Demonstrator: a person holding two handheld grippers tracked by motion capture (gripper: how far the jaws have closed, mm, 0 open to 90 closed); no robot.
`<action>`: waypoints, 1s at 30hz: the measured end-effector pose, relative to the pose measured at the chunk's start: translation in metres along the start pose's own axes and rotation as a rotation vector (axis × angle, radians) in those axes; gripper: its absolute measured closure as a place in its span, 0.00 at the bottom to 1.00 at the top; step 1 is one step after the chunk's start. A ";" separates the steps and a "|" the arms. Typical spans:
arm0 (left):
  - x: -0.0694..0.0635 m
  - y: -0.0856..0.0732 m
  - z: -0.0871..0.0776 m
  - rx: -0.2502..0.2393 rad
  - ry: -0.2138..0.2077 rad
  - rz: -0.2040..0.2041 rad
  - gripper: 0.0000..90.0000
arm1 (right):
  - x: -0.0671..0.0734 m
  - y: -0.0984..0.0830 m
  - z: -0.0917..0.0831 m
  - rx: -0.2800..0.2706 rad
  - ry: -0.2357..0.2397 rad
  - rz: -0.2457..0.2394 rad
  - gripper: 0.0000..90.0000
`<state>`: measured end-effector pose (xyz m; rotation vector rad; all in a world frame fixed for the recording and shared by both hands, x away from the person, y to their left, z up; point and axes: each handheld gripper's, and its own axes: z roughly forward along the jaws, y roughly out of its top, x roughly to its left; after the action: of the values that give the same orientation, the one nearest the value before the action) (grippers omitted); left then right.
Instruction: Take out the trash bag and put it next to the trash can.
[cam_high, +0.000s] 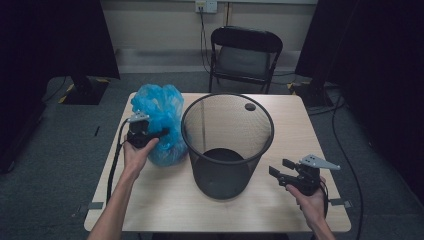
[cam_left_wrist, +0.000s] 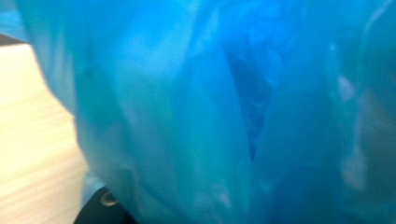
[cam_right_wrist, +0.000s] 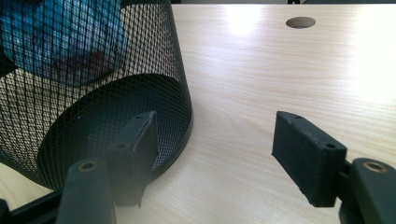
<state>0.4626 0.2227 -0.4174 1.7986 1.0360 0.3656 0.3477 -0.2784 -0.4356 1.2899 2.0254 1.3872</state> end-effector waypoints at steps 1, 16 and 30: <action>0.000 0.000 0.000 0.000 0.000 0.000 0.91 | 0.000 0.000 0.000 0.000 0.000 0.000 0.34; 0.005 -0.006 0.031 0.014 -0.012 -0.065 0.79 | 0.001 -0.005 0.008 0.025 -0.003 -0.007 0.35; 0.006 0.009 -0.015 -0.024 0.019 -0.116 0.23 | 0.003 -0.005 0.010 0.028 0.008 -0.008 0.35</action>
<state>0.4606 0.2358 -0.4039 1.7079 1.1393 0.3234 0.3512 -0.2711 -0.4439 1.2893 2.0597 1.3668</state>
